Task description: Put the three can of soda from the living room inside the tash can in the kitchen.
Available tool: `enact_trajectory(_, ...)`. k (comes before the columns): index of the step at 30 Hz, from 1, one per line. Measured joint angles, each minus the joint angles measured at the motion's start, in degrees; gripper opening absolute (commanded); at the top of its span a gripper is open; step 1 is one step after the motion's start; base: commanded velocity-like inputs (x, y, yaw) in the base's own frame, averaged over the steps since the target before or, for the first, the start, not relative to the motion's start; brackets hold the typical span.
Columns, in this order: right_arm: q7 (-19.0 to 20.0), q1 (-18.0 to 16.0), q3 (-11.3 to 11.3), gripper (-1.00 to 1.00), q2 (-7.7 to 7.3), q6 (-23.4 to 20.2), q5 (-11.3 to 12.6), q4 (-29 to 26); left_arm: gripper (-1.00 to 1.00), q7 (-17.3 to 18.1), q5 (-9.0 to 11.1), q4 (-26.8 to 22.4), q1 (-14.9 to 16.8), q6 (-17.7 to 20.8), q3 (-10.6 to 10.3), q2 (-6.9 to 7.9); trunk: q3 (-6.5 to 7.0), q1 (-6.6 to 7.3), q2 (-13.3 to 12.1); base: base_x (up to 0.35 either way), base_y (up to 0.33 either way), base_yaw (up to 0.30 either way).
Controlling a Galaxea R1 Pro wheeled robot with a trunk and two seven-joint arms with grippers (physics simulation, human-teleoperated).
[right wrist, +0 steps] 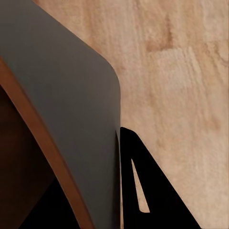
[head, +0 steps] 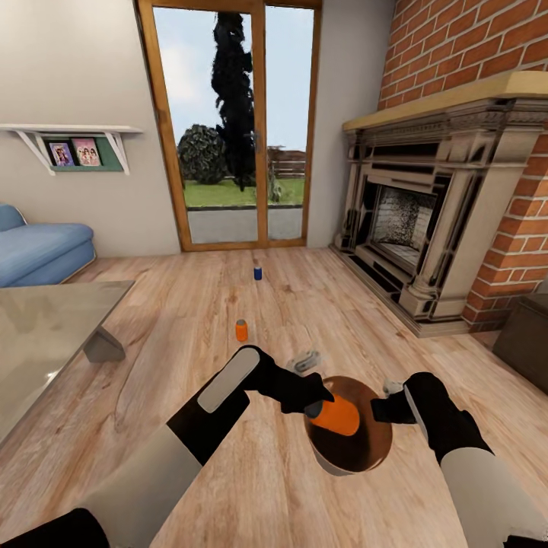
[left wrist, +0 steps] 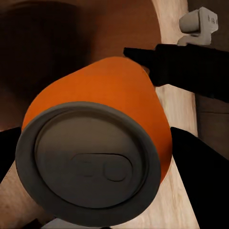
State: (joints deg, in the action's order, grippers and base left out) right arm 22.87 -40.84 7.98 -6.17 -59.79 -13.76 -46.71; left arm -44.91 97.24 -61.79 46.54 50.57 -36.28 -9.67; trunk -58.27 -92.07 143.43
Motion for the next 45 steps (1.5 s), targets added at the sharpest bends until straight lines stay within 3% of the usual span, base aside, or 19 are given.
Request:
enact_trajectory(8, 0.22, 0.44, -0.03, -1.00, 0.53, 0.01, 0.11, -0.70, -1.00, -0.28, -0.57, 6.43, 1.01, -0.15, -0.09, 0.05, 0.00, 0.00, 0.00, 0.000, 0.000, 0.000)
enact_trajectory(10, 0.20, 0.50, -0.03, -1.00, 1.17, 0.15, -0.80, -0.71, -1.00, -0.22, -0.70, 6.74, 1.06, -0.17, -0.10, 0.06, 0.00, 0.00, 0.00, 0.000, 0.000, 0.000)
enact_trajectory(14, 0.38, 0.61, -0.04, -1.00, 2.63, -0.15, 1.03, -0.68, -1.00, -0.07, -2.59, 6.91, 1.09, -0.19, -0.11, 0.02, 0.00, 0.00, 0.00, 0.000, 0.000, 0.000)
enact_trajectory(18, 0.35, 1.28, -0.09, -1.00, 3.92, -0.01, 0.02, -0.64, -1.00, -0.01, -3.35, 6.96, 1.10, -0.20, -0.11, 0.01, 0.00, 0.00, 0.00, 0.000, 0.000, 0.000)
enact_trajectory(19, 0.34, 1.34, -0.09, -1.00, 3.96, 0.03, -0.11, -0.65, 1.00, -0.01, -3.37, 6.96, 1.10, -0.20, -0.11, 0.01, 0.00, 0.00, 0.00, 0.000, 0.000, 0.000)
enact_trajectory(22, 0.42, 1.53, -0.60, -1.00, 4.11, 0.05, -0.29, -0.64, 1.00, -0.01, -3.68, 7.00, 1.10, -0.21, -0.58, -0.01, 0.00, 0.00, 0.00, 0.000, 0.000, 0.000)
enact_trajectory(27, 0.57, 1.56, -3.39, -1.00, 4.02, -0.02, 0.39, -0.77, 1.00, 0.00, -4.48, 7.03, 1.11, -0.20, -1.99, 0.00, 0.00, 0.00, 0.00, 0.000, 0.000, 0.000)
enact_trajectory(35, 0.62, 1.50, -3.57, -1.00, 3.76, 0.06, 0.30, -1.24, 1.00, -0.02, -4.46, 6.99, 1.11, -1.99, -2.06, 0.53, 0.00, 0.00, 0.00, 0.000, 0.000, 0.000)
enact_trajectory(38, 0.65, 1.49, -3.58, -1.00, 3.61, 0.02, 0.69, -1.26, 1.00, -0.21, -4.49, 4.60, 0.73, -3.51, -1.52, 1.18, 0.00, 0.00, 0.00, 0.000, 0.000, 0.000)
enact_trajectory(39, 0.69, 1.49, -3.44, -1.00, 3.44, 0.01, 0.74, -1.23, 1.00, -0.40, -4.56, 1.76, -0.17, -5.23, -1.27, 2.32, 0.00, 0.00, 0.00, 0.000, 0.000, 0.000)
enact_trajectory(40, 0.71, 1.48, -3.28, -1.00, 3.22, 0.00, 0.70, -1.24, 1.00, -0.56, -4.74, -2.86, -2.27, -7.58, -1.13, 4.39, 0.00, 0.00, 0.00, 0.000, 0.000, 0.000)
enact_trajectory(42, 0.66, 1.48, -3.11, -1.00, 2.29, 0.00, 0.79, -1.22, 1.00, -0.40, -6.70, -16.21, -9.64, -13.06, -0.50, 10.77, 0.00, 0.00, 0.01, 0.000, 0.000, 0.000)
enact_trajectory(44, 0.63, 1.48, -3.01, -1.00, 1.54, 0.15, -0.19, -1.21, 1.00, 0.19, -10.37, -25.65, -16.55, -19.98, 2.76, 17.06, 0.00, 0.00, 0.01, 0.021, 0.013, 0.000)
enact_trajectory(45, 0.59, 1.49, -2.98, -1.00, 1.30, 0.21, -0.54, -1.20, 1.00, 0.27, -11.18, -27.32, -19.23, -21.89, 3.72, 18.57, -0.01, 0.00, 0.00, 0.127, 0.079, 0.000)
